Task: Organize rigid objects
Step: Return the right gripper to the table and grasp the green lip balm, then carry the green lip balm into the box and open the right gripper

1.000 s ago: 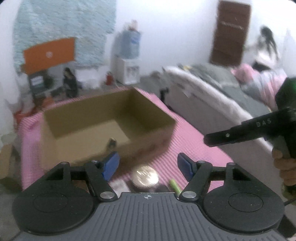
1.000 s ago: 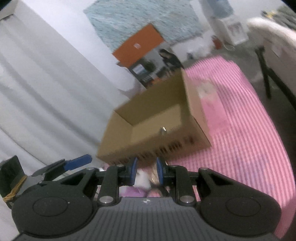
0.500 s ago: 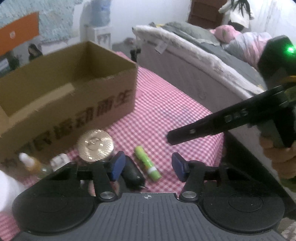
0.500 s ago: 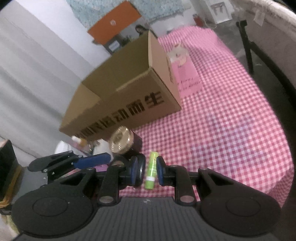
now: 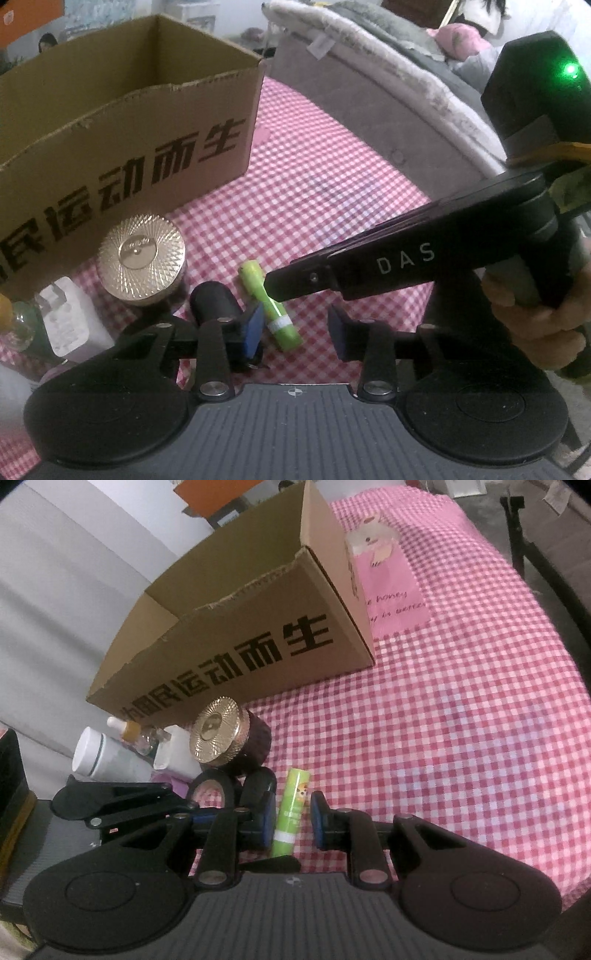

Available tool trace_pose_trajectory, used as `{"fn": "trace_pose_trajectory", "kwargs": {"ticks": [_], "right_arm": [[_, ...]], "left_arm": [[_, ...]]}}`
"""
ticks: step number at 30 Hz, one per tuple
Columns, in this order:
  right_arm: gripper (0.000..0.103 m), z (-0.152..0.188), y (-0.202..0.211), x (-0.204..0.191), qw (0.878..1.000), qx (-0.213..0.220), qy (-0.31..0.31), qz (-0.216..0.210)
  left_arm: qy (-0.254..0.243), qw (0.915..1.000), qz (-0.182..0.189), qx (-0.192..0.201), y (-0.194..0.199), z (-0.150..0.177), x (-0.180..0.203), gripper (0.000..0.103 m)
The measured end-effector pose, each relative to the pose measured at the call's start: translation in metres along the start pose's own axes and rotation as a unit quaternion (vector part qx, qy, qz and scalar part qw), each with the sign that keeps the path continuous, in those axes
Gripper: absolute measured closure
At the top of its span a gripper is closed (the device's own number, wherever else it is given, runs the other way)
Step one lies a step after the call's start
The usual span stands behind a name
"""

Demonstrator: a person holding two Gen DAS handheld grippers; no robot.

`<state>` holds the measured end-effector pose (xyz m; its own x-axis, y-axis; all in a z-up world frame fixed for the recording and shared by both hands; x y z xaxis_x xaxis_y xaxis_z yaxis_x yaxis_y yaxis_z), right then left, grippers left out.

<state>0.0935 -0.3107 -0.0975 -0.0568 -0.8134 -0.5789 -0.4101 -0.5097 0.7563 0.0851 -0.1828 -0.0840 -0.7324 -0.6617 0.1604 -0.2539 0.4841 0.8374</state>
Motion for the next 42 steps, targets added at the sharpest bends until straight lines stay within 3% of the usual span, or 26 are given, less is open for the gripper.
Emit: {"fn": "trace_pose_trajectory", "kwargs": {"ticks": [8,26,42], "right_arm": [[0.081,-0.003,-0.011,0.006,1.0,-0.02,-0.001,0.003],[0.087,-0.008,-0.014,0.002,1.0,-0.008,0.016,-0.009],[0.087,-0.014,0.034,-0.057,0.994,0.065,0.087,-0.002]], "left_arm": [[0.012,0.9997,-0.003,-0.02,-0.015,-0.002,-0.002,0.071],[0.013,0.9998,-0.015,0.004,-0.014,-0.007,-0.007,0.073],[0.013,0.9941,-0.04,0.1,0.06,-0.018,-0.008,0.075]]}}
Point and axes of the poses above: each gripper's, at about its wrist camera, not at the fingertips, and y roughly against the way its jaws point, x to its right, z to its underside, the point moved 4 cm from there along -y, roughly the way its jaws point, and after that the axes turned 7 degrees about -y, right-handed, at the moved point
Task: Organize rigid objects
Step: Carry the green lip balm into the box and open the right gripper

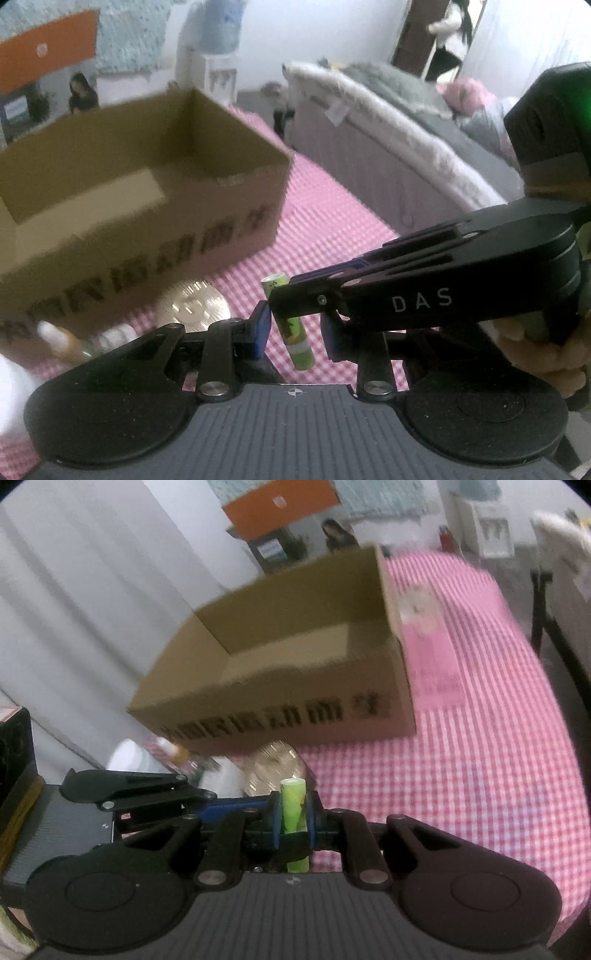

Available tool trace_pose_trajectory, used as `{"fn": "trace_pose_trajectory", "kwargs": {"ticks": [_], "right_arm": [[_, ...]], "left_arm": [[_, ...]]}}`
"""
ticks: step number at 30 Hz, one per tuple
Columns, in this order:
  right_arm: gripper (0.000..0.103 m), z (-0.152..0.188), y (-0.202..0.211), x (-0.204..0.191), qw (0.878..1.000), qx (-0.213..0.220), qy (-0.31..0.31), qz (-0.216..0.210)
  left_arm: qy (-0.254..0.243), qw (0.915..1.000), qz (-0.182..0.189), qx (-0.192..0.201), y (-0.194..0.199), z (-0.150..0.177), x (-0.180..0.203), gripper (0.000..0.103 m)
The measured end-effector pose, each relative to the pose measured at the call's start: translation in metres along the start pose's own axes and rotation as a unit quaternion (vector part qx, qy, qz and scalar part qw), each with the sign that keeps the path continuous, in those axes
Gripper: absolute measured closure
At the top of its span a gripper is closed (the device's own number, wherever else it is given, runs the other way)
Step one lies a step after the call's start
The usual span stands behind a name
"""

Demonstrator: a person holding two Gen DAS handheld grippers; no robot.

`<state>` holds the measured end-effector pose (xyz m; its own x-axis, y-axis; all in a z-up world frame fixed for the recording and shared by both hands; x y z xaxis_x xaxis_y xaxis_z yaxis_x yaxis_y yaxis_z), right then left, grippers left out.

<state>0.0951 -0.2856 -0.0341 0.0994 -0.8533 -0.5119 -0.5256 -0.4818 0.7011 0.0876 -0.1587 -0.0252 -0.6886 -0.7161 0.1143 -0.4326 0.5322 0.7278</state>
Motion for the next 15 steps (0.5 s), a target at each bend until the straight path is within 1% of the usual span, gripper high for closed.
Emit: {"fn": "trace_pose_trajectory", "kwargs": {"ticks": [6,9,12,15], "right_arm": [[0.087,-0.03,0.016,-0.04,0.998,0.036,0.046,-0.015],[0.087,-0.048,0.015,-0.063,0.996,0.046,0.067,-0.028],[0.087,-0.07,0.005,-0.085,0.994,0.05,0.087,-0.044],[0.087,-0.093,-0.016,-0.1,0.993,0.036,0.092,-0.063]], "left_arm": [[0.002,0.9982,-0.032,0.051,0.041,-0.019,-0.018,0.075],[0.006,0.9961,-0.055,0.068,0.057,-0.032,-0.035,0.075],[0.018,0.994,-0.077,0.076,0.066,-0.043,-0.056,0.075],[0.035,0.9924,-0.095,0.07,0.065,-0.053,-0.084,0.075]]}}
Point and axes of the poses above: each gripper's, at about its wrist camera, not at the fingertips, and y roughly against the way its jaws point, x to its right, z to its underside, the point moved 4 cm from there along -y, roughly the way its jaws point, and after that the axes turned 7 degrees about -y, right-handed, at the moved point
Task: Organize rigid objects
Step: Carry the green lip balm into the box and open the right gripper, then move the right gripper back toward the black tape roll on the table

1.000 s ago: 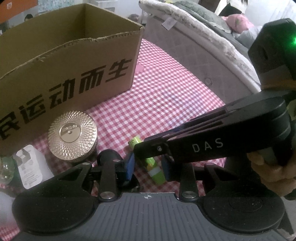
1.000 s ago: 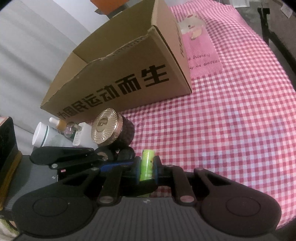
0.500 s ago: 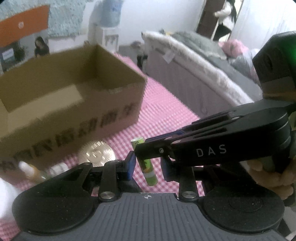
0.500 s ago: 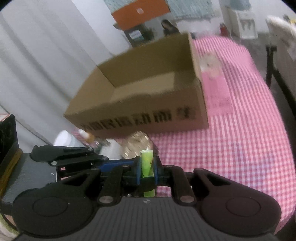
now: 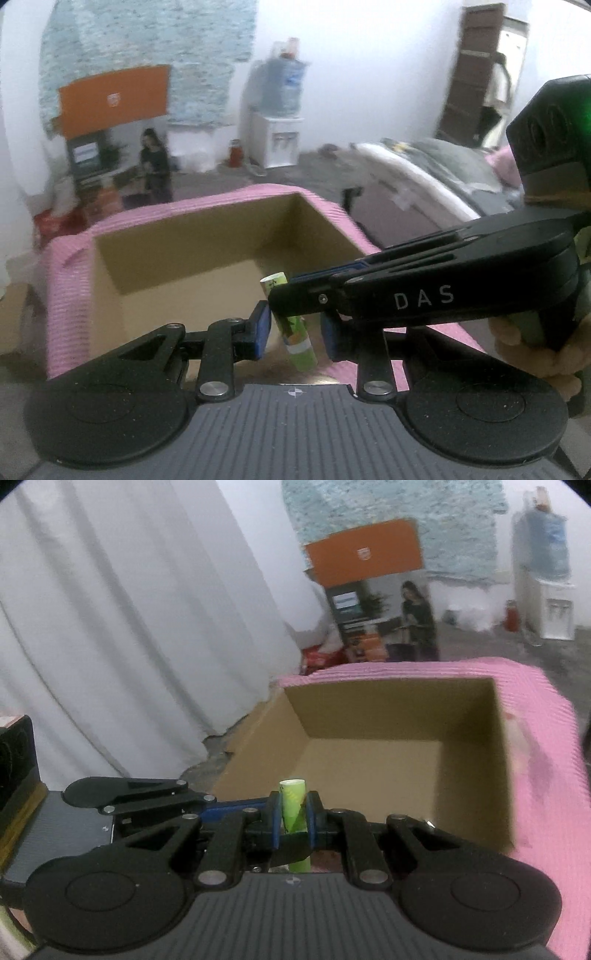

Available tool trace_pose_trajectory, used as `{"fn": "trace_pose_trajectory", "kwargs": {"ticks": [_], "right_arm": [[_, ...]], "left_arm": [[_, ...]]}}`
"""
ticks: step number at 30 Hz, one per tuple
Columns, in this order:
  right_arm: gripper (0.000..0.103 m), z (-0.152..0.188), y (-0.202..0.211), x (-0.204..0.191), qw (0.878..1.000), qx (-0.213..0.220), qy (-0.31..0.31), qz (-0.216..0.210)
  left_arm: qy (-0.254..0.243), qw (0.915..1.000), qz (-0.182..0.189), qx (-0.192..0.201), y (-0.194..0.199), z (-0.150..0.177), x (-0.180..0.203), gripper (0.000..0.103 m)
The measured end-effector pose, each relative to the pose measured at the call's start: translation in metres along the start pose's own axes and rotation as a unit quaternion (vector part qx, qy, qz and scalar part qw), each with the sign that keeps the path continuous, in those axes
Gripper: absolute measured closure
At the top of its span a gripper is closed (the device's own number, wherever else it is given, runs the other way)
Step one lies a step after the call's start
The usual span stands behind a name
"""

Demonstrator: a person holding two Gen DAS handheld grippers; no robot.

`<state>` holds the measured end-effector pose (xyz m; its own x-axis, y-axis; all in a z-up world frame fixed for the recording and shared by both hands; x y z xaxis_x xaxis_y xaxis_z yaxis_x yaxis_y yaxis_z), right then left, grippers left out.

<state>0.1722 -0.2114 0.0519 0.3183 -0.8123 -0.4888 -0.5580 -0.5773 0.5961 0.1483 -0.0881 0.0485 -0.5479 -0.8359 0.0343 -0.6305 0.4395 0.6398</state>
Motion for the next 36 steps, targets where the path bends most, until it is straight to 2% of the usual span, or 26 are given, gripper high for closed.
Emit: {"fn": "trace_pose_trajectory", "kwargs": {"ticks": [7,13,17,20,25,30,36], "right_arm": [[0.087,-0.047,-0.085,0.007,0.996,-0.07,-0.035,-0.033],[0.087,-0.065,-0.159,0.028,0.984,-0.143,-0.089,-0.052],[0.087,-0.069,-0.202,0.04,0.974,-0.181,-0.121,-0.066],[0.086,-0.071,-0.217,0.042,0.973,-0.183,-0.124,-0.059],[0.086,-0.075,-0.21,0.041,0.977,-0.166,-0.122,-0.06],[0.086,-0.079,-0.176,0.038,0.983,-0.13,-0.114,-0.062],[0.086,-0.074,-0.116,0.032,0.991,-0.076,-0.097,-0.058]], "left_arm": [[0.049,0.997,-0.027,-0.053,-0.044,-0.008,-0.065,0.075],[0.075,0.9896,-0.054,-0.111,-0.081,0.0,-0.107,0.075],[0.093,0.9848,-0.074,-0.127,-0.092,0.005,-0.124,0.072],[0.106,0.9847,-0.069,-0.12,-0.088,0.006,-0.129,0.068],[0.107,0.9872,-0.072,-0.094,-0.073,0.002,-0.126,0.057],[0.102,0.9908,-0.068,-0.057,-0.044,-0.004,-0.115,0.046],[0.08,0.9949,-0.062,-0.006,-0.002,-0.01,-0.092,0.034]]}}
Point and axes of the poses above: each gripper's, at about its wrist camera, not at the fingertips, and y roughly against the way its jaws point, x to its right, z to its underside, the point moved 4 cm from there along -y, roughly the way its jaws point, and after that the axes turned 7 degrees about -y, right-handed, at the moved point
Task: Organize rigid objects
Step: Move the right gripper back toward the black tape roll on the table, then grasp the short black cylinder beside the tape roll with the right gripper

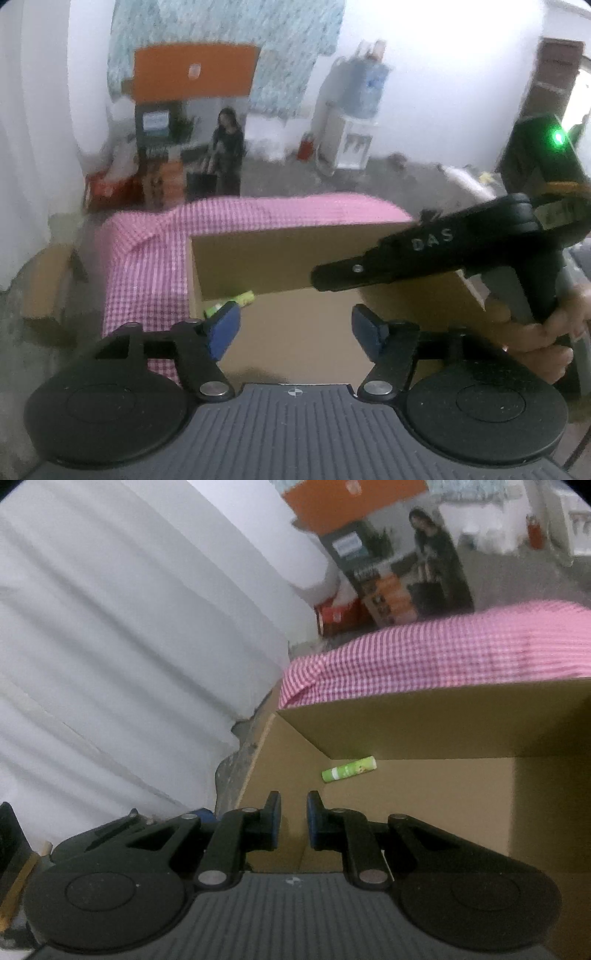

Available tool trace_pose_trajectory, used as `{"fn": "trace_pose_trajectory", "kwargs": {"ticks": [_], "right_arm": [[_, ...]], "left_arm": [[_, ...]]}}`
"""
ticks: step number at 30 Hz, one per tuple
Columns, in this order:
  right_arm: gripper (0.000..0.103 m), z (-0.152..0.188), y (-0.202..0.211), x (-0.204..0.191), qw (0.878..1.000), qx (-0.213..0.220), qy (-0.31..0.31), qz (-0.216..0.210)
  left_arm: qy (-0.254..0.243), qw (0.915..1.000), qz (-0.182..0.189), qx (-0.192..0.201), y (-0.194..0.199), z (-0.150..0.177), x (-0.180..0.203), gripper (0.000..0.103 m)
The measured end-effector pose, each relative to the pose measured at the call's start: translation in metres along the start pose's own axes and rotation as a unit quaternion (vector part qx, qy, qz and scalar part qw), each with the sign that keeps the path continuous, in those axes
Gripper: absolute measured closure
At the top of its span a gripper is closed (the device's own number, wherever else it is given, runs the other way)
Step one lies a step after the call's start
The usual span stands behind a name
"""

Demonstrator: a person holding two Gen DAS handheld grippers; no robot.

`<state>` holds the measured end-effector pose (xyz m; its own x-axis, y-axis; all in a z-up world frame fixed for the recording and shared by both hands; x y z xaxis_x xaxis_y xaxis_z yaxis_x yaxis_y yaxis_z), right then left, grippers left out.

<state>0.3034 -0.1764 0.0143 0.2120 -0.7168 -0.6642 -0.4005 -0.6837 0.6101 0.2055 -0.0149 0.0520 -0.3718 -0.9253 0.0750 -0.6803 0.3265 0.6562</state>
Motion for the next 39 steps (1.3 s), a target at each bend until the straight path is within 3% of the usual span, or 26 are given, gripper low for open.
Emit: {"fn": "trace_pose_trajectory", "kwargs": {"ticks": [11,16,22,27,31,39], "right_arm": [[0.086,0.07,0.113,-0.012,0.996,0.087,0.026,-0.001],[0.086,0.113,0.141,0.001,0.995,0.098,0.015,0.012],[0.086,0.173,0.147,0.034,0.996,0.079,-0.018,0.03],[0.086,0.207,0.148,0.065,0.994,0.07,-0.075,0.027],[0.086,0.223,0.14,0.084,0.992,0.068,-0.1,0.047],[0.086,0.231,0.107,0.113,0.989,0.044,-0.122,0.066]], "left_arm": [[-0.053,0.9962,0.042,0.054,0.065,0.021,0.045,0.018],[-0.085,0.9925,0.079,0.038,0.059,0.044,0.076,0.018],[-0.127,0.9861,0.107,-0.002,0.031,0.079,0.107,0.02],[-0.125,0.9838,0.124,-0.035,0.01,0.102,0.12,0.026],[-0.126,0.9815,0.132,-0.058,-0.004,0.116,0.128,0.031],[-0.144,0.9713,0.158,-0.105,-0.026,0.142,0.152,0.056]]}}
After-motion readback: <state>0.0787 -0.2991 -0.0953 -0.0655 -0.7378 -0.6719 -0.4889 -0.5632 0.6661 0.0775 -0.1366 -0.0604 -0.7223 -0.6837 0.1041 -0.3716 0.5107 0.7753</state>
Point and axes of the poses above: each gripper's, at about its wrist camera, not at the fingertips, and y roughly against the way its jaws point, x to its right, z to its underside, the point moved 4 cm from there along -y, roughly the way its jaws point, and after that the axes turned 7 degrees about -y, right-handed, at the moved point
